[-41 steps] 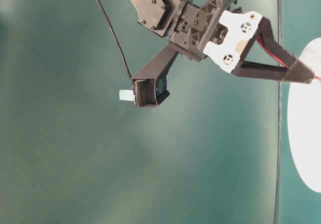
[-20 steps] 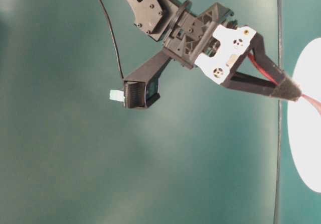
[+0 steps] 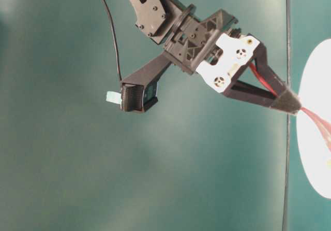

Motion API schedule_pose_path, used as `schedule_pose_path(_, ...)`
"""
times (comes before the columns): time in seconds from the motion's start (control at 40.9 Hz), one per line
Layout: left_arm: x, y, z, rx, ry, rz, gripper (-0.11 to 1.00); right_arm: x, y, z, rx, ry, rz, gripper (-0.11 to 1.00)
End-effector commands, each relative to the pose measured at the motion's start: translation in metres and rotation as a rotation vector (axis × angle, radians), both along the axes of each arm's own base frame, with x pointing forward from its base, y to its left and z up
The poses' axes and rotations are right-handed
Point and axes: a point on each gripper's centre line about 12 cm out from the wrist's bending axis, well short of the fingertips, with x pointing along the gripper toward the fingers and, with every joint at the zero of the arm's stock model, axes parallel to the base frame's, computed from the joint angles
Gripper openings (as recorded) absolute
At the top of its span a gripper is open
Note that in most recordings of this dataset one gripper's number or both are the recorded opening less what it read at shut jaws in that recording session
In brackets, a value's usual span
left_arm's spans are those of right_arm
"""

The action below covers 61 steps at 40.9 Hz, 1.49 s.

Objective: Scoop the yellow hexagonal prism block from the bowl with a spoon using the right arm.
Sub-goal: 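Raise the spoon with the yellow block on it above the bowl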

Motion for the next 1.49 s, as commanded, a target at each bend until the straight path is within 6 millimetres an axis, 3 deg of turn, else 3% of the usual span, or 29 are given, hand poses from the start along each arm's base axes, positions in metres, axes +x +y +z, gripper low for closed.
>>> schedule_pose_path(0.0, 0.003, 0.000, 0.010, 0.005, -0.021, 0.001, -0.01, 0.005, -0.001, 0.013, -0.011, -0.044, -0.002, 0.24)
schedule_pose_path(0.416, 0.002, 0.000, 0.011, 0.005, -0.024, 0.001, -0.01, 0.002, -0.001, 0.014, -0.024, -0.077, -0.011, 0.24)
schedule_pose_path(0.856, 0.003, 0.000, 0.010, 0.005, -0.021, 0.001, -0.01, -0.018, 0.009, 0.014, -0.059, -0.162, -0.019, 0.24)
schedule_pose_path(1.467, 0.003, 0.000, 0.010, 0.007, -0.021, 0.001, -0.01, -0.039, 0.019, 0.037, -0.128, -0.426, -0.061, 0.24)
